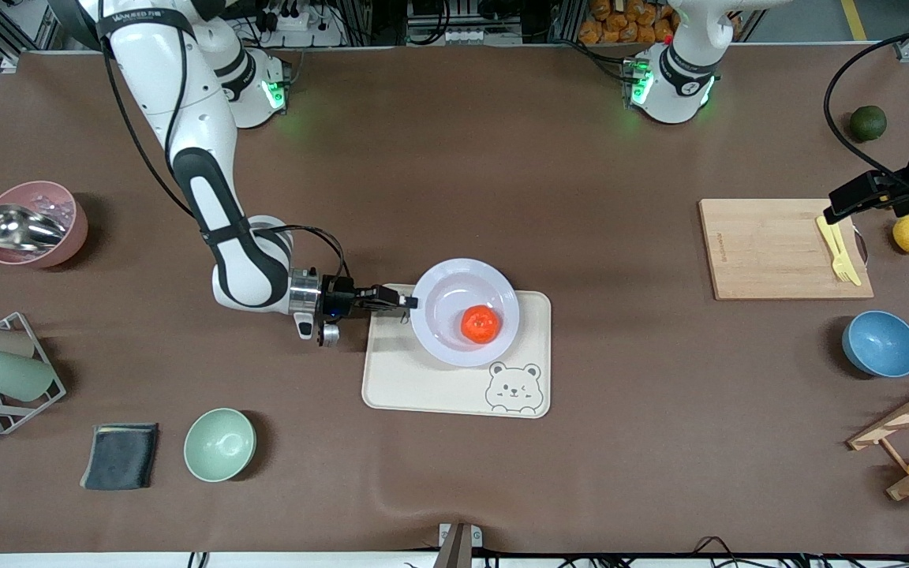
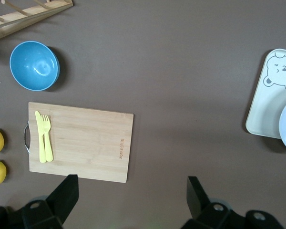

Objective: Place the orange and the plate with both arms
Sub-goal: 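Lower the plate onto the bear tray and open the right gripper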

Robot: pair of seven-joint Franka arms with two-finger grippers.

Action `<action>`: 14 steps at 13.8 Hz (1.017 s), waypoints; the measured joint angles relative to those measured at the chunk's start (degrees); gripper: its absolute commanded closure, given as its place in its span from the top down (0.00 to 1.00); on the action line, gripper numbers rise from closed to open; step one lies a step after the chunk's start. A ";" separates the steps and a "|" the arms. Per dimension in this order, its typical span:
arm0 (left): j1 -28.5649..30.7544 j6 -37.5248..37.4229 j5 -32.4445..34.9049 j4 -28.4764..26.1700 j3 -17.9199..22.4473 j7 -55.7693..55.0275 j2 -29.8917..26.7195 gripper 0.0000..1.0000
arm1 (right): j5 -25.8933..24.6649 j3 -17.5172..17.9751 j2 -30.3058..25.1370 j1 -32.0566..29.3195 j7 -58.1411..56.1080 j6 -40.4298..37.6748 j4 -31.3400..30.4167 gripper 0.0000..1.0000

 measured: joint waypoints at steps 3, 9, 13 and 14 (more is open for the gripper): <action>-0.02 0.00 0.00 0.00 -0.15 0.00 0.01 1.00 | 0.06 -0.29 1.00 -0.65 0.19 0.88 1.22 0.00; -0.08 0.00 0.00 0.00 -0.78 0.00 0.01 1.00 | 0.09 -0.12 3.45 -1.31 1.48 3.33 4.54 0.11; -0.05 0.00 0.00 0.00 -0.78 0.00 0.01 1.00 | -0.06 -0.01 4.02 -1.27 1.87 3.64 5.35 1.00; -0.04 0.00 0.00 0.00 -0.78 0.00 0.01 1.00 | -0.39 -0.02 4.02 -1.28 1.87 3.77 5.47 1.00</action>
